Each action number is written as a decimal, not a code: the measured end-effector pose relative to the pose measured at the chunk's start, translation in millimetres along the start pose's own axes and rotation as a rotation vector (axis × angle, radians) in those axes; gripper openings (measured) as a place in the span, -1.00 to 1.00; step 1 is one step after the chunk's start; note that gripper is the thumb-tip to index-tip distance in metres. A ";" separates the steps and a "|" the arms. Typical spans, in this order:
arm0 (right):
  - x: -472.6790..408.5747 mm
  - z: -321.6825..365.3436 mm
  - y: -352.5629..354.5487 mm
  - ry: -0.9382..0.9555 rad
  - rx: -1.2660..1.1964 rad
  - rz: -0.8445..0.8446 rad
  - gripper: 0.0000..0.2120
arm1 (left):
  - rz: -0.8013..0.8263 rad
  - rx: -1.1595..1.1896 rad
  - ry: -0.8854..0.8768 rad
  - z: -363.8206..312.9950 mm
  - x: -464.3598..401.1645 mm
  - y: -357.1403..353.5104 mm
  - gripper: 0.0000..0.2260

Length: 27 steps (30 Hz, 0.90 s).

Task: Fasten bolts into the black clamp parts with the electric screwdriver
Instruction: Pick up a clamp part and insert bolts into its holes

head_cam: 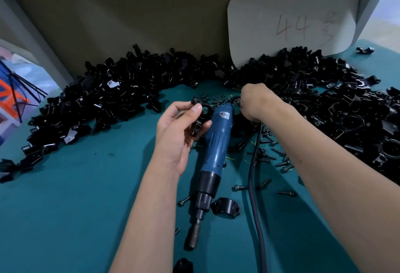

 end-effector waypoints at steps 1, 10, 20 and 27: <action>1.7 2.0 0.3 0.012 0.016 0.017 -0.88 | 0.000 0.001 0.002 -0.3 0.1 0.5 -0.89; 28.5 -36.5 11.5 0.046 -0.548 -0.032 -0.84 | 0.009 0.008 0.006 -0.2 -0.2 -1.7 -0.90; 66.1 -28.1 1.6 0.334 -1.295 -0.207 -0.89 | 0.046 -0.011 -0.026 -1.5 -0.9 -4.4 -0.86; 80.8 27.0 9.8 0.686 -1.309 -0.013 -0.80 | 0.087 -0.161 -0.126 -8.9 0.0 -13.7 -0.87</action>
Point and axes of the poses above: each hand's wrist, its own x-axis away from the middle knuckle, its own y-axis out of the back of the hand, z = x × y, the point moved 10 cm from there along -x, towards the middle knuckle, and after that the axes turned 12 degrees about z, right-handed, at the moved point
